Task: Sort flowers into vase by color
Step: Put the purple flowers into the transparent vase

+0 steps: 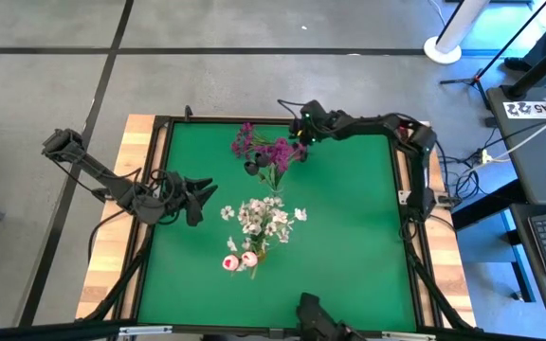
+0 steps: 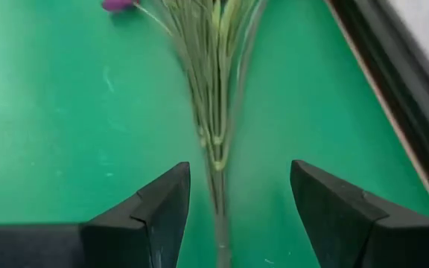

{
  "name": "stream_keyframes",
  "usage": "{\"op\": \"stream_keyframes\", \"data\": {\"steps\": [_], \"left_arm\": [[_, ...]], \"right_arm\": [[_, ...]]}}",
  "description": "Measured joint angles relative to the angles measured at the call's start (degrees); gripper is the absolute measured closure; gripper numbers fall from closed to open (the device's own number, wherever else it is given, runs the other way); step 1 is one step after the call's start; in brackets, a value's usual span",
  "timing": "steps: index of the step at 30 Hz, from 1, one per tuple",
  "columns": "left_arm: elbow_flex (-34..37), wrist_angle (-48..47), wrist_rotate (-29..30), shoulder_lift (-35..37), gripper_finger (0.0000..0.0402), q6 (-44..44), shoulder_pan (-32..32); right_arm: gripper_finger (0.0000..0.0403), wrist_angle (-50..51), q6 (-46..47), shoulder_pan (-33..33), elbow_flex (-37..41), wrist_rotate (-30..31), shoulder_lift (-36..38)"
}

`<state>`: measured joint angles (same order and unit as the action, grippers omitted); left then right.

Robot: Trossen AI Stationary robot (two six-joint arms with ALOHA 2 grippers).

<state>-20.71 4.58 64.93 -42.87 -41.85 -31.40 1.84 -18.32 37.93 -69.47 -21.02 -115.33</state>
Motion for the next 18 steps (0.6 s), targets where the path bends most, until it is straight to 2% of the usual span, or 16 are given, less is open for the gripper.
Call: {"op": "stream_keyframes", "data": {"steps": [12, 15, 18], "left_arm": [[0.0, 1.8, -1.1, 0.0, 0.0243, 0.1, 0.0], [0.0, 2.1, -1.1, 0.0, 0.0243, 0.2, 0.0], [0.0, 2.1, -1.2, 0.0, 0.0243, 0.2, 0.0]], "right_arm": [[0.0173, 5.1, 0.0, -2.2, -1.9, 3.3, -1.8], [0.0189, 8.5, 0.0, -2.7, -2.9, 5.1, -1.8], [0.0223, 13.8, -0.3, -3.5, -4.3, 5.8, -1.6]]}}
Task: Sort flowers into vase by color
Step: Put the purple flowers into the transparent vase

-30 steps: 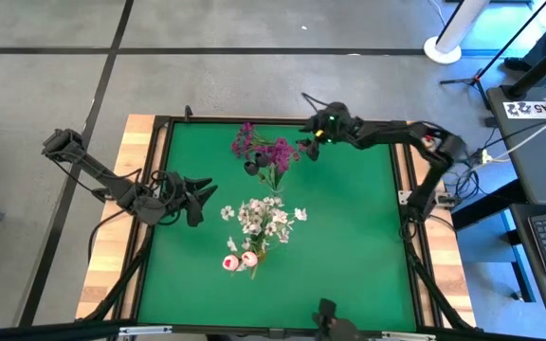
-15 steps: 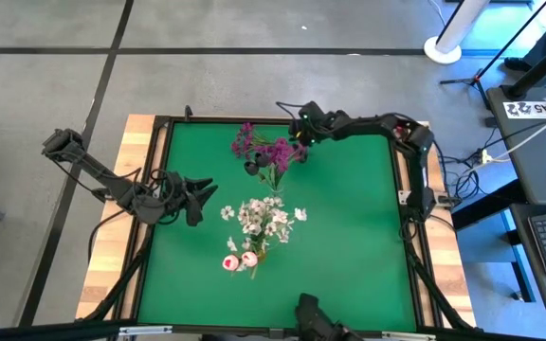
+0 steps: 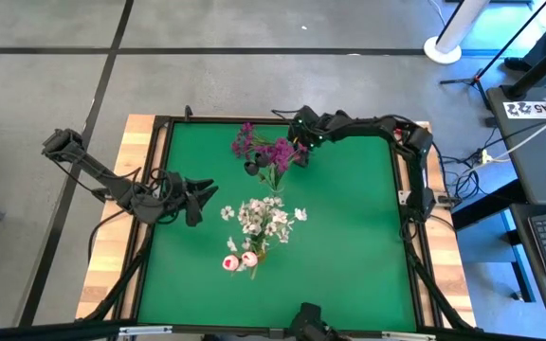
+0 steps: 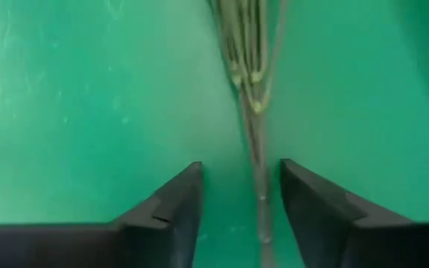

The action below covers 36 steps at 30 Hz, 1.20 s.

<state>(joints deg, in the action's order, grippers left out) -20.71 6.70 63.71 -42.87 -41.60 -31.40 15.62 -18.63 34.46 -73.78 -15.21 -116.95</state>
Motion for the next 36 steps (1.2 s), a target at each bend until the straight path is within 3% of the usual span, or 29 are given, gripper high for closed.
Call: {"op": "stream_keyframes", "data": {"steps": [10, 18, 36], "left_arm": [[0.0, 0.3, -0.7, 0.0, 0.0243, 0.2, 0.0], [0.0, 0.3, -2.1, 0.0, 0.0243, 0.2, 0.0], [0.0, 0.3, -3.4, 0.0, 0.0243, 0.1, 0.0]], "right_arm": [[0.0389, 16.4, 1.1, -1.0, -5.0, 4.1, 0.1], [0.0394, 23.8, 5.1, 0.1, -8.2, 7.1, 1.6], [0.0399, 27.0, 11.0, 6.9, -8.2, 3.5, 16.5]]}}
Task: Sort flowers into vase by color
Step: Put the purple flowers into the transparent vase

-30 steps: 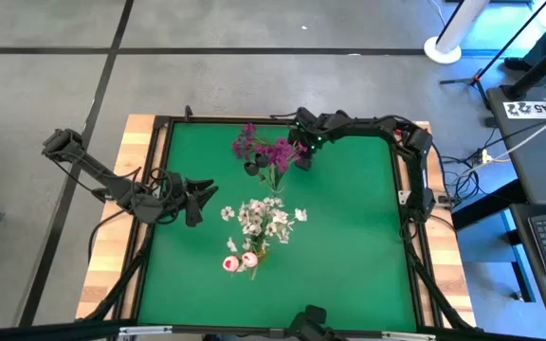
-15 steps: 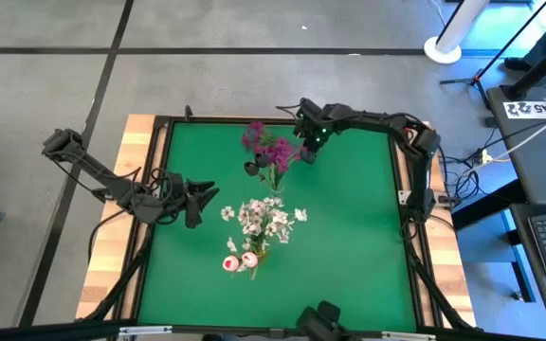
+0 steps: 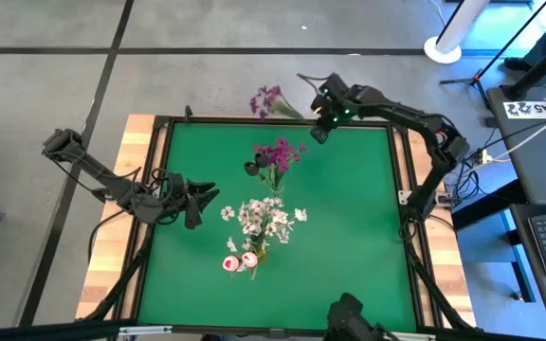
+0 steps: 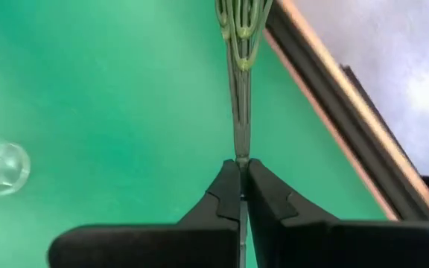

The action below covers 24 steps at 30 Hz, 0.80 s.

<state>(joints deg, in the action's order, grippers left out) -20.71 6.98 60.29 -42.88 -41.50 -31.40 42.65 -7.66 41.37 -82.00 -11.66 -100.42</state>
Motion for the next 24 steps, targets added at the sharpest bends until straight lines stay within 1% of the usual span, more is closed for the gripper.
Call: {"op": "stream_keyframes", "data": {"steps": [9, 14, 19, 24], "left_arm": [[0.0, 0.0, 0.0, 0.0, 0.0243, 0.0, 0.0], [0.0, 0.0, 0.0, 0.0, 0.0243, 0.0, 0.0], [0.0, 0.0, 0.0, 0.0, 0.0243, 0.0, 0.0], [0.0, 0.0, 0.0, 0.0, 0.0243, 0.1, 0.0]], "right_arm": [[0.0401, -1.7, 1.3, 1.9, 0.0, -10.6, 7.0], [0.0401, -5.3, 3.0, 1.9, 0.0, -17.4, 10.7], [0.0401, -9.6, 4.7, 1.9, 0.0, -22.2, 14.5], [0.0401, -13.5, 5.9, 1.8, 0.6, -30.4, 17.9]]}}
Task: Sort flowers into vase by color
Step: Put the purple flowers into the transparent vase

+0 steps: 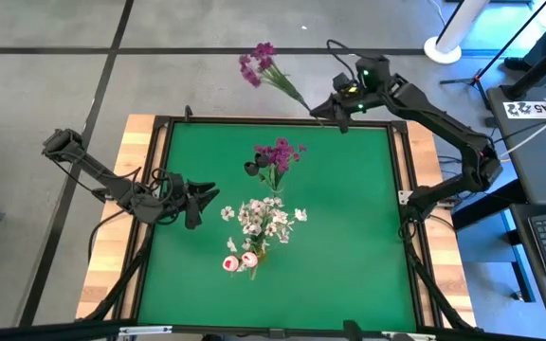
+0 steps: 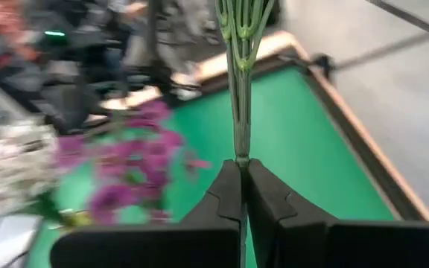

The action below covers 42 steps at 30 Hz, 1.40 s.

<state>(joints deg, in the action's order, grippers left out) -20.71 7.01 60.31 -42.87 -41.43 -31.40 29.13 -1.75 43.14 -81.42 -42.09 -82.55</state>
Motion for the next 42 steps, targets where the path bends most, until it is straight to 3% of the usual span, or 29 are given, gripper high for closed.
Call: {"op": "stream_keyframes", "data": {"steps": [7, 12, 19, 26, 34, 42], "left_arm": [[0.0, 0.0, 0.0, 0.0, 0.0243, 0.0, 0.0], [0.0, 1.9, 0.0, 0.2, 0.0243, 2.1, 0.0], [0.0, 8.2, 0.0, 0.2, 0.0243, 8.3, -0.1], [0.0, 14.7, -1.5, 0.2, 0.0243, 13.5, -0.2], [0.0, 15.0, -4.7, 0.2, 0.0243, 13.7, -0.2], [0.0, 16.2, -4.5, 0.3, 0.0243, 16.7, -0.2]], "right_arm": [[0.0401, -9.6, -1.4, -0.1, 7.4, -17.1, 4.8], [0.0401, -20.5, 1.8, -0.1, 18.4, -19.0, 8.6], [0.0401, -47.6, 11.2, -4.3, 32.4, -20.5, 14.0], [0.0402, -67.2, 14.1, -13.5, 38.6, -11.9, 16.9], [0.0401, -76.1, 3.2, -26.6, 46.6, 8.7, 16.7], [0.0401, -88.2, 1.2, -32.9, 50.7, 19.3, 12.7]]}}
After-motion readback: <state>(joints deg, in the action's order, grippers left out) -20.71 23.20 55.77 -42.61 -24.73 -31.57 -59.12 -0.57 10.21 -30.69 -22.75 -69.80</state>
